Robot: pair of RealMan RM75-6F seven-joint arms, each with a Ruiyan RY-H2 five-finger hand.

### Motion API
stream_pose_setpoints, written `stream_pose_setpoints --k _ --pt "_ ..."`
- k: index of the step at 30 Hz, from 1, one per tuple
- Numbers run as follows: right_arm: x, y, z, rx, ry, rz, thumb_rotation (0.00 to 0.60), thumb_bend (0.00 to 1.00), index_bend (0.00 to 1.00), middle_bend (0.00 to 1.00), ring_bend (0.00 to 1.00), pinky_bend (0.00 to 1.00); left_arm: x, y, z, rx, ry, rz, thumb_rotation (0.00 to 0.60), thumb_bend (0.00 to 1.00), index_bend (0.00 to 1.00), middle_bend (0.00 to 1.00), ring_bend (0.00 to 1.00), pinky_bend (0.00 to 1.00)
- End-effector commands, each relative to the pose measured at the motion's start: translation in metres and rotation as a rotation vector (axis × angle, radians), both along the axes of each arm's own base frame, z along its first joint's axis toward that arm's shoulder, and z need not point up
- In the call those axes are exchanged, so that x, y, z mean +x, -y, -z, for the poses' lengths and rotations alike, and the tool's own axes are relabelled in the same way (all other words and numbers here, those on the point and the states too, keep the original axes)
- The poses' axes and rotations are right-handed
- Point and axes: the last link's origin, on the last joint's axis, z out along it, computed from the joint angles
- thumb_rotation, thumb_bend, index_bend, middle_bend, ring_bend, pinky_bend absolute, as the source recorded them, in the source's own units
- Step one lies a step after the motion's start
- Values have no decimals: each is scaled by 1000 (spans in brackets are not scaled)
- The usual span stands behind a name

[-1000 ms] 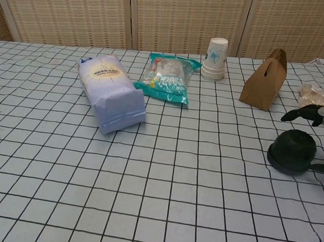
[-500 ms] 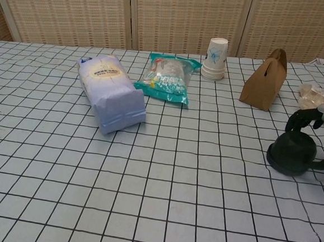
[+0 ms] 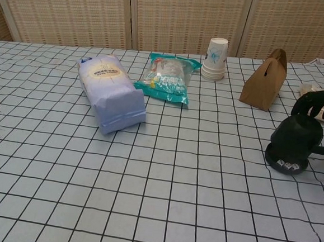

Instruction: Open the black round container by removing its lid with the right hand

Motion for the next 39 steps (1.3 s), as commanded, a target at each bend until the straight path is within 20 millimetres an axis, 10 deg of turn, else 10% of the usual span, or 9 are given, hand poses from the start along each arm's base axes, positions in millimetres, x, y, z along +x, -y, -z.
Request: stream_pose_setpoints --k 1,18,23,28,39 --pt "-4 0 -14 -27 -21 31 600 86 476 459 316 348 0 0 0 1 1 0 600 302 65 0 9 337" --pt "-54 -6 -13 -10 -123 143 600 86 440 456 300 339 0 0 1 0 -3 -4 600 303 65 0 9 336" --pt "-54 -11 -14 44 -115 159 600 86 236 244 80 90 0 1 1 -2 -5 -4 600 303 65 0 9 337" --pt "-49 -17 -22 65 -83 149 600 77 22 48 0 63 -1 1 1 -6 -8 -5 600 303 65 0 9 337" --pt "-39 -37 -43 -113 -10 40 600 55 15 27 0 29 0 1 2 -6 -15 -6 600 304 65 0 9 337"
